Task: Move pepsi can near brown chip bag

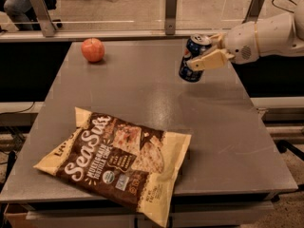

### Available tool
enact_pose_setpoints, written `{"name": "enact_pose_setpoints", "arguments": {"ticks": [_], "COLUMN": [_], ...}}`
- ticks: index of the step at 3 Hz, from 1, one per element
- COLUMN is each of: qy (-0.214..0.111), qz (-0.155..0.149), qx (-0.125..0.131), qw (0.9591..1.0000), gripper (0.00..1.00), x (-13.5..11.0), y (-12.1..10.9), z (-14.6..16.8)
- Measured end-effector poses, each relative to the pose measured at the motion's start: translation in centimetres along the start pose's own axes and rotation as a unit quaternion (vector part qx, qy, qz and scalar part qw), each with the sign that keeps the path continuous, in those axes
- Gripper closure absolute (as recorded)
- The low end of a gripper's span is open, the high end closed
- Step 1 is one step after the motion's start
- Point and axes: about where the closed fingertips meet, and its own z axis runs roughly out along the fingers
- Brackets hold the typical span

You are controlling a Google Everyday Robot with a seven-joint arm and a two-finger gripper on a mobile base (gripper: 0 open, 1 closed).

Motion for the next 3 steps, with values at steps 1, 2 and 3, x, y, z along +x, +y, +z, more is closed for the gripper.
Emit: {"name": "enact_pose_setpoints", "arguments": {"ticks": [1, 2, 3], "qy": [-0.008, 0.006, 0.017], "qz": [0.007, 0.006, 0.0], "qx": [-0.047, -0.089, -0.123], "qw": [0.9988, 0.996, 0.9923], "gripper": [1.0, 1.0, 1.0], "x": [0.5, 1.0, 0.9], "y": [4.2, 7.5, 9.9], "z": [2.0, 3.4, 4.1]}}
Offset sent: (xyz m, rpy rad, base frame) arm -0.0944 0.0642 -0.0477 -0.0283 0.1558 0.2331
